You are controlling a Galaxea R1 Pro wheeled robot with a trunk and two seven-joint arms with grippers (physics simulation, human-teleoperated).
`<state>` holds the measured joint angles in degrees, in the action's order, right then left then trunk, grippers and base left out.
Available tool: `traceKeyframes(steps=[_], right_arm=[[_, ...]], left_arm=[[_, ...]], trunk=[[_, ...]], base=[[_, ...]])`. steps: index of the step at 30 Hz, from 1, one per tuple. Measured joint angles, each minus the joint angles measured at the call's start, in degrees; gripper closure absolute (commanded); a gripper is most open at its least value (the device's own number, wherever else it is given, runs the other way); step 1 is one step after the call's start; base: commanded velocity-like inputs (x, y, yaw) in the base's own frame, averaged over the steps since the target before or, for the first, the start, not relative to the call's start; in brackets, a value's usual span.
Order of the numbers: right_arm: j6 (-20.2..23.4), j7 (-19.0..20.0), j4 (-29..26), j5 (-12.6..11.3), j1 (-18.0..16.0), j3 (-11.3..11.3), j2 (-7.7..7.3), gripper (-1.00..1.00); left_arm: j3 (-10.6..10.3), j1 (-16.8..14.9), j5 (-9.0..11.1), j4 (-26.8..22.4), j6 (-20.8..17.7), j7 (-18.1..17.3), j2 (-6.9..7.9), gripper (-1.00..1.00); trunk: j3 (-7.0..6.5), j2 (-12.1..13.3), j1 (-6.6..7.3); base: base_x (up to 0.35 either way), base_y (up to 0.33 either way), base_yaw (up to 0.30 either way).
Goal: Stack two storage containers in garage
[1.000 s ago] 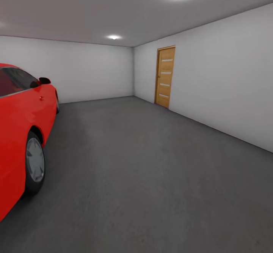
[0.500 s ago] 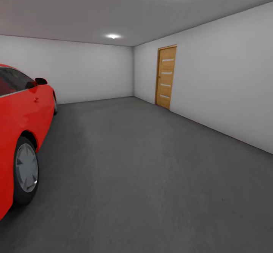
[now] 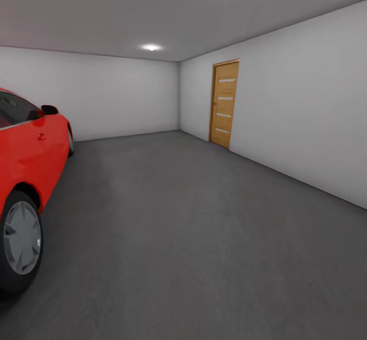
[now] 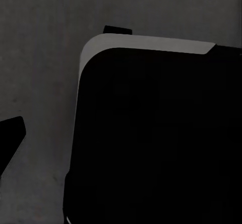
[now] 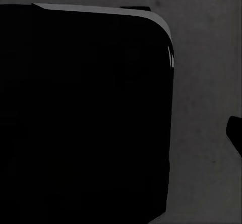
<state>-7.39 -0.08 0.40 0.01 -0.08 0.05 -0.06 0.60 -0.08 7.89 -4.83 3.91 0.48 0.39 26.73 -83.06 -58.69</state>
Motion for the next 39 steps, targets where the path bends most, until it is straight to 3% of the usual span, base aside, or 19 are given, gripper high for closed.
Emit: traceKeyframes(steps=[39], right_arm=[[-0.14, 0.0, -0.22, 0.52, 0.0, 0.11, 0.14, -1.0]], left_arm=[[0.0, 0.0, 0.0, 0.0, 0.0, 0.0, -0.03, -1.0]], trunk=[[0.0, 0.0, 0.0]], base=[[0.321, 0.0, 0.0]])
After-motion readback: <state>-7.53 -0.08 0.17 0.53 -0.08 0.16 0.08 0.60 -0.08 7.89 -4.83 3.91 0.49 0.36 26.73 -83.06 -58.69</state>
